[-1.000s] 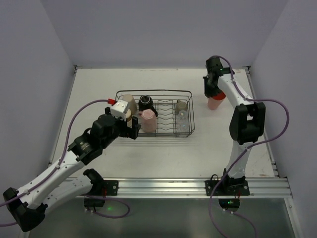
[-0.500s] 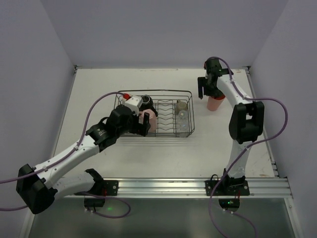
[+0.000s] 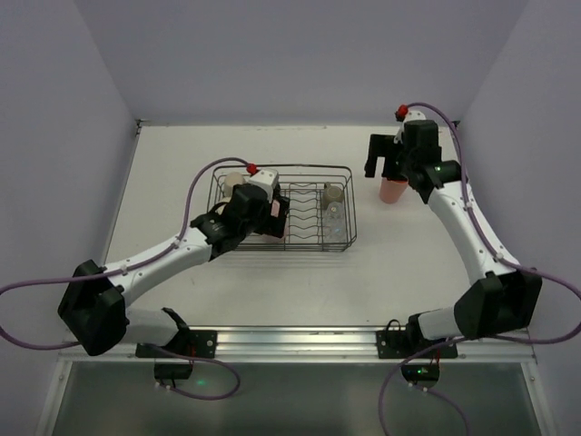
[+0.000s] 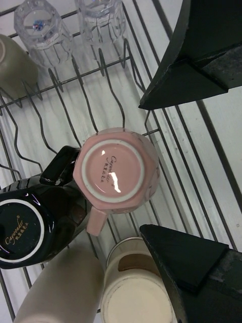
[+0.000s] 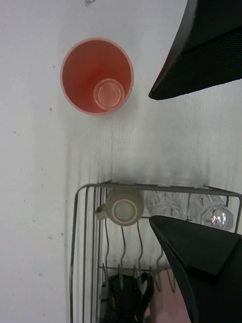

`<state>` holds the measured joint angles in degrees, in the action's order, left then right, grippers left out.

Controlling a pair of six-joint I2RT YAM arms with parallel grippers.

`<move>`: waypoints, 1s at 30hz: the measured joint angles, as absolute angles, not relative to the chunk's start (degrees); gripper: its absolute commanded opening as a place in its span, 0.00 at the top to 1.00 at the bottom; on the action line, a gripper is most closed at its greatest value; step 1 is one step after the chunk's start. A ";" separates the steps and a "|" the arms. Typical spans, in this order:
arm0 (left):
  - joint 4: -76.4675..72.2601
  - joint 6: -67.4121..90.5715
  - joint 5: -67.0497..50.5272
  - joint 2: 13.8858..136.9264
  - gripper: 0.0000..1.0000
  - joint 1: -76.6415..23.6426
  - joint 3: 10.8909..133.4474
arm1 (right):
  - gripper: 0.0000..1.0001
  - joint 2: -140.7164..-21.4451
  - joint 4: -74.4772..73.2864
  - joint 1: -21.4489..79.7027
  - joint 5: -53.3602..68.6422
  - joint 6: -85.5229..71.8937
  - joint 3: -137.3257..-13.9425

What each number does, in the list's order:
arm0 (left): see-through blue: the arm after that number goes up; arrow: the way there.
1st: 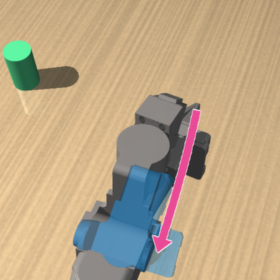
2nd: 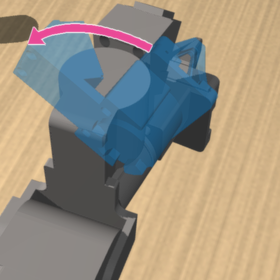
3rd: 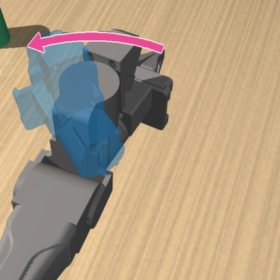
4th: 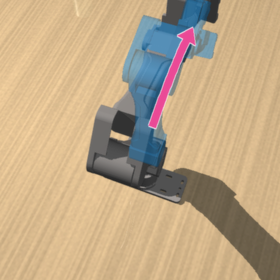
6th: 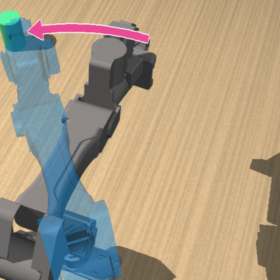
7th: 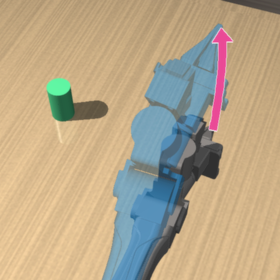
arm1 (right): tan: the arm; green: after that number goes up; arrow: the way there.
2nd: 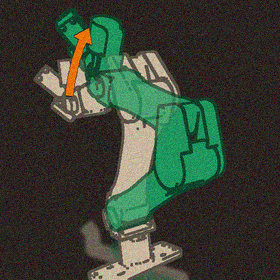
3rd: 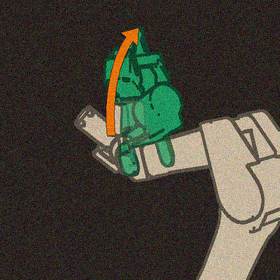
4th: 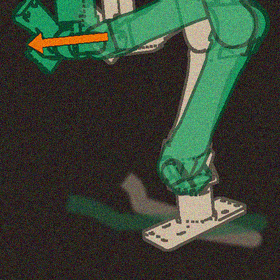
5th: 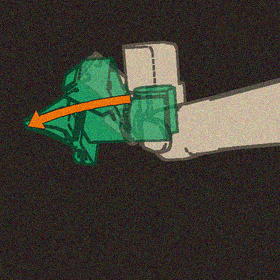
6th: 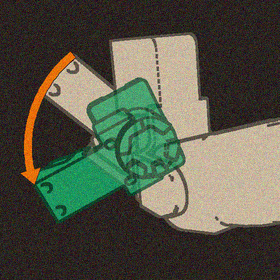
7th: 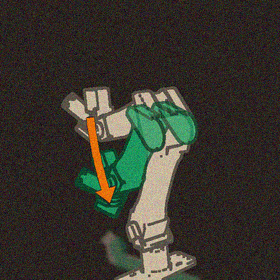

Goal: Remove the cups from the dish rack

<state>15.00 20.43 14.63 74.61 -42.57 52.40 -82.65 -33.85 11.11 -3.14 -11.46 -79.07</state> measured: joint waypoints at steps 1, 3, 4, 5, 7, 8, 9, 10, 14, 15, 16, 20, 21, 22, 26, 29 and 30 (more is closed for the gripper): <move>14.22 20.40 15.25 75.72 0.00 -42.57 52.51 | 0.01 -80.51 -32.12 11.60 -2.42 -12.05 -76.75; 13.17 20.38 16.25 77.65 0.00 -42.57 52.62 | 0.01 -77.30 -29.36 12.51 -0.99 -13.10 -72.95; 12.45 20.38 16.75 78.61 0.00 -42.57 52.62 | 0.01 -75.70 -28.05 13.02 -0.21 -13.65 -71.00; 11.79 20.36 17.10 79.61 0.02 -42.57 52.66 | 0.01 -74.41 -26.98 13.54 0.32 -14.15 -69.25; 10.92 20.34 17.91 81.82 0.05 -42.57 53.17 | 0.01 -72.23 -25.15 14.66 1.52 -15.07 -66.46; 10.44 20.32 18.28 82.98 0.06 -42.57 53.49 | 0.01 -71.35 -24.36 15.20 2.11 -15.46 -65.41; 9.91 20.21 18.61 84.07 0.10 -42.57 53.80 | 0.01 -70.50 -23.42 15.81 2.68 -15.81 -64.38; 9.30 20.14 18.87 85.06 0.13 -42.57 53.93 | 0.01 -69.58 -22.65 16.38 3.03 -16.19 -63.48; 7.55 20.03 19.05 86.48 0.44 -42.57 53.93 | 0.01 -66.32 -19.73 18.15 5.85 -17.80 -60.53; 7.38 20.03 19.16 86.48 0.49 -42.57 53.93 | 0.01 -65.76 -19.18 18.35 6.28 -18.09 -59.99; 7.33 19.99 19.18 86.43 0.53 -42.57 53.80 | 0.01 -65.04 -18.52 18.46 7.14 -18.46 -59.29; 7.66 19.97 19.40 83.74 0.67 -42.57 52.01 | 0.01 -62.74 -16.38 18.76 9.28 -20.43 -56.66; 8.14 19.97 19.55 82.24 0.69 -42.57 51.27 | 0.01 -62.02 -15.57 18.83 10.07 -21.08 -55.79; 8.67 19.97 19.66 80.38 0.69 -42.57 50.63 | 0.01 -61.21 -14.57 18.98 10.68 -21.91 -54.83; 10.28 20.01 19.77 72.75 0.71 -42.57 49.95 | 0.01 -57.41 -8.60 19.77 14.70 -27.03 -50.35; 10.37 20.56 19.20 66.43 0.76 -42.57 49.95 | 0.01 -54.43 -0.89 21.17 17.87 -32.49 -45.36; 10.35 20.82 18.65 64.47 0.78 -42.57 49.95 | 0.01 -53.41 2.48 21.91 19.22 -34.68 -43.11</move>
<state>10.35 20.82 18.65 64.47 -42.57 49.95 -53.41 2.48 21.91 19.22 -34.68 -43.11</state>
